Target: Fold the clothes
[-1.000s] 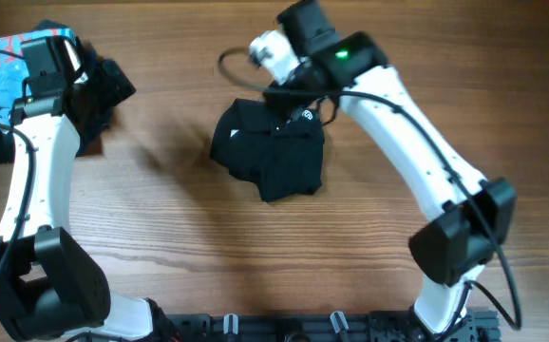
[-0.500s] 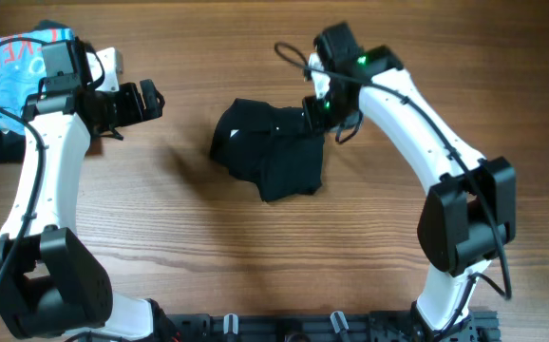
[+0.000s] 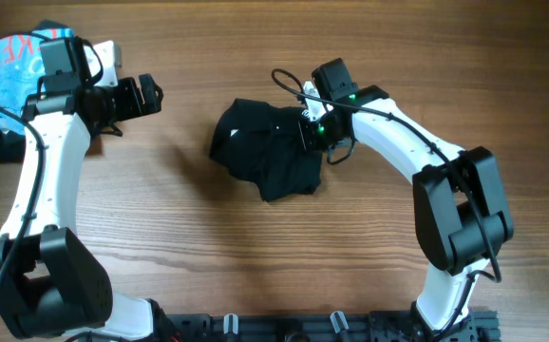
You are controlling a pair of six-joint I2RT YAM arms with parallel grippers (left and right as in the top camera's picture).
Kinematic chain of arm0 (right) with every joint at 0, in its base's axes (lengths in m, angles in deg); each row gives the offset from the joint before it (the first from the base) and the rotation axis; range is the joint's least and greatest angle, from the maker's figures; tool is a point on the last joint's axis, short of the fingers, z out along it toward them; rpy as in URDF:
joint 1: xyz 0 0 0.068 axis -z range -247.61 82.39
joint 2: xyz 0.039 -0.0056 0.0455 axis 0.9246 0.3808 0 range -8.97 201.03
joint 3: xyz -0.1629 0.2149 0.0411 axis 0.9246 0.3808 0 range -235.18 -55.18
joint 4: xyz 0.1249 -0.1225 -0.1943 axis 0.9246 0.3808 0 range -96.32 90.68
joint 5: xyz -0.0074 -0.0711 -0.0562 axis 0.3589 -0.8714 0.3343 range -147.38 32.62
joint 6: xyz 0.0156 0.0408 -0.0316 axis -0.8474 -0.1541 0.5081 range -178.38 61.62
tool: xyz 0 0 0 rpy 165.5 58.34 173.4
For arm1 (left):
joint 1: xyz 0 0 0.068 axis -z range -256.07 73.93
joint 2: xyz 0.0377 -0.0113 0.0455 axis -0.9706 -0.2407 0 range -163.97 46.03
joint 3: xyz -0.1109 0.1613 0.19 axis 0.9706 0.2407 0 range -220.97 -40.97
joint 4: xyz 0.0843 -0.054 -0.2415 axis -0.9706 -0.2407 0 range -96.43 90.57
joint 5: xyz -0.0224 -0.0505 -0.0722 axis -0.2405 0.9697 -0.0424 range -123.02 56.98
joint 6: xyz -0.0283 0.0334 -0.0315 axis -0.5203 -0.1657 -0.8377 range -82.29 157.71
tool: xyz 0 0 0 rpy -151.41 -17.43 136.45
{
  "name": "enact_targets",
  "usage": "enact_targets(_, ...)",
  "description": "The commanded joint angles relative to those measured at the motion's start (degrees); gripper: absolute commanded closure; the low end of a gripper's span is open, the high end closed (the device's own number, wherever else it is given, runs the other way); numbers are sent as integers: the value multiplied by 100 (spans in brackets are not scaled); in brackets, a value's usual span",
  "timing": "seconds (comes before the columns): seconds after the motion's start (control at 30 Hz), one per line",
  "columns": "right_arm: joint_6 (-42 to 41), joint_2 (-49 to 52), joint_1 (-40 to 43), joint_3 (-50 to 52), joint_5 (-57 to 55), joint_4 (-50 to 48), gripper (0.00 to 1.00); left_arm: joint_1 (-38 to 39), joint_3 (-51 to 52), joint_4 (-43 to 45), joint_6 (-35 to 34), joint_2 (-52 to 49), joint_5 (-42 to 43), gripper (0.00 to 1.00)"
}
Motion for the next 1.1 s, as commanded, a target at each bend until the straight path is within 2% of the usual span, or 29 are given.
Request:
enact_targets(0.0, -63, 293, -17, 48, 63, -459, 96, 4, -68, 42, 107, -76, 50, 0)
enact_targets(0.2, -63, 503, -17, 46, 68, -1193, 96, 4, -68, -7, 59, -76, 55, 0)
enact_targets(0.5, -66, 501, -22, -20, 90, -1574, 96, 4, -68, -37, -293, -76, 103, 0)
enact_targets(0.6, -70, 479, -22, -197, 153, -1292, 96, 4, -68, -140, -391, -76, 229, 0)
enact_targets(0.77, 28, 197, -22, -927, 337, 74, 94, 4, -68, -737, -389, -76, 531, 0)
enact_targets(0.8, 153, 118, -22, -1082, 426, 358, 87, 4, -68, -883, -391, -76, 557, 0)
enact_targets(0.93, 444, -188, -22, -1620, 466, 1401, 45, 7, -68, -1451, -389, -90, 874, 0)
enact_targets(1.0, 544, -337, -22, -1784, 463, 1709, 38, 13, -59, -1624, -387, -111, 1016, 0)
enact_targets(1.07, 542, -535, -4, -1840, 448, 1834, 36, 28, 35, -1613, -339, -151, 1209, 0)
